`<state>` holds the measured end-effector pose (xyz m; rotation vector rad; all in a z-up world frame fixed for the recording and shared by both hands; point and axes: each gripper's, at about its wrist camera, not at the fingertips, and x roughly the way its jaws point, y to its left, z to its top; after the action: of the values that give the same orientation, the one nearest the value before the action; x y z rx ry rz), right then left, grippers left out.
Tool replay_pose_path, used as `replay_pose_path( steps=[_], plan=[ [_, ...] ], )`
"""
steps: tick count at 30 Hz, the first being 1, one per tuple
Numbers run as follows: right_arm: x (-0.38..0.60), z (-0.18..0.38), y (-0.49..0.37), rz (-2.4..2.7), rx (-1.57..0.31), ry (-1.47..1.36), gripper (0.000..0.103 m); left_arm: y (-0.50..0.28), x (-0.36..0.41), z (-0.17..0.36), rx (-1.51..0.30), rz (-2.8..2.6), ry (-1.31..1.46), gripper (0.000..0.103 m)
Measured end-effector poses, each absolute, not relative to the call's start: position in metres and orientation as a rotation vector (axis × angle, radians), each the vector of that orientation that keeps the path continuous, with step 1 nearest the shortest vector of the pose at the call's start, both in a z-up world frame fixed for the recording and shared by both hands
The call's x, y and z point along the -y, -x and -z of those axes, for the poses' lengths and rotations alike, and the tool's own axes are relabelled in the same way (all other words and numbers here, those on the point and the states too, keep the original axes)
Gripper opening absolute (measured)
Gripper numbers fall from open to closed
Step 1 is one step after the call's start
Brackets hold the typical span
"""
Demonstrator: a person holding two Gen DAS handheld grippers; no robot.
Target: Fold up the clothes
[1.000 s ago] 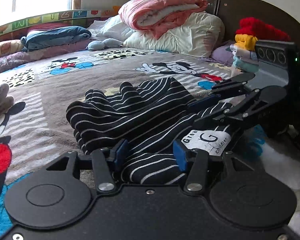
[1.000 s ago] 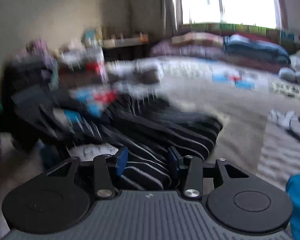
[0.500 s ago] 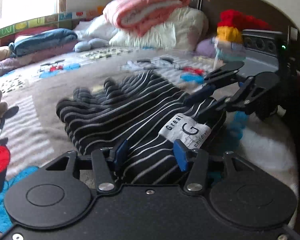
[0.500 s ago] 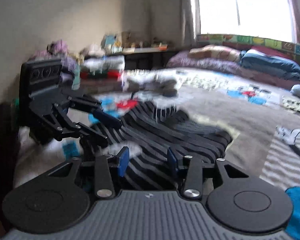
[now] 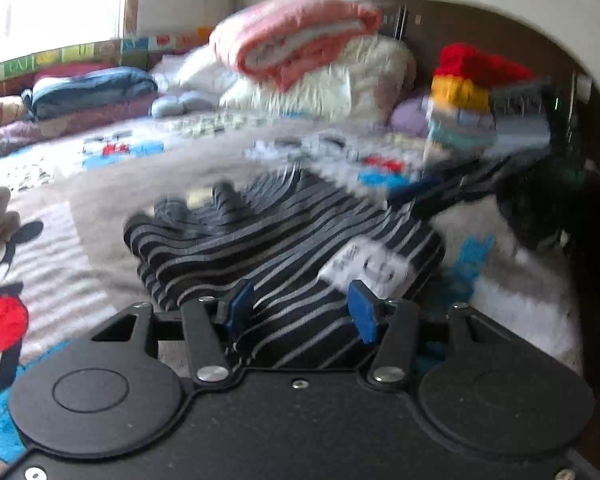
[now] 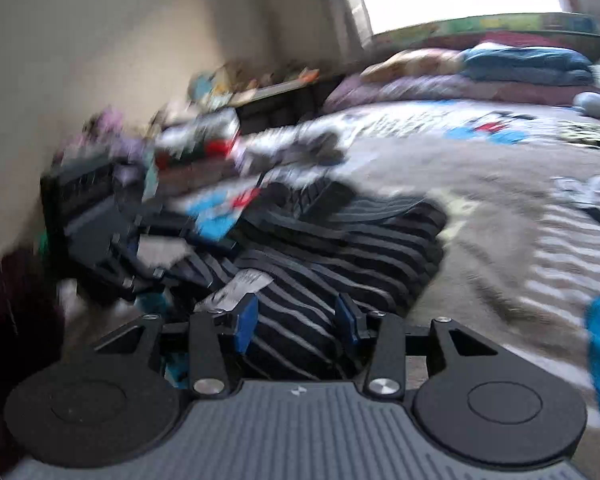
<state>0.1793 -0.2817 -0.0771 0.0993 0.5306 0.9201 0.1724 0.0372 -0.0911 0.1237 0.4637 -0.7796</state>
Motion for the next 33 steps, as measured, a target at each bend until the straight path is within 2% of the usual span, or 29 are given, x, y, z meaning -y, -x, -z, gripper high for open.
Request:
replay_pose_path(
  steps=[3, 6, 12, 18, 21, 28, 33],
  plan=[
    [0.285, 0.077, -0.173, -0.885, -0.518, -0.107, 0.042, -0.175, -0.035, 0.096, -0.484, 0.788, -0.125, 0.051],
    [0.272, 0.096, -0.181, -0.852, -0.611, -0.052, 0.042, -0.185, -0.029, 0.110, -0.551, 0.753, -0.159, 0.051],
    [0.270, 0.100, -0.181, -0.833, -0.614, -0.031, 0.047, -0.181, -0.031, 0.106, -0.540, 0.756, -0.165, 0.051],
    [0.280, 0.071, -0.176, -0.852, -0.489, -0.055, 0.047, -0.190, -0.045, 0.086, -0.376, 0.658, -0.071, 0.050],
    [0.267, 0.062, -0.187, -0.812, -0.428, 0.015, 0.047, -0.210, -0.046, 0.085, -0.348, 0.623, -0.025, 0.050],
    [0.249, 0.069, -0.234, -0.806, -0.422, -0.001, 0.051, -0.256, -0.045, 0.110, -0.527, 0.581, 0.035, 0.053],
    [0.249, 0.097, -0.257, -0.802, -0.578, -0.055, 0.057, -0.260, -0.047, 0.116, -0.565, 0.576, 0.060, 0.055]
  ],
)
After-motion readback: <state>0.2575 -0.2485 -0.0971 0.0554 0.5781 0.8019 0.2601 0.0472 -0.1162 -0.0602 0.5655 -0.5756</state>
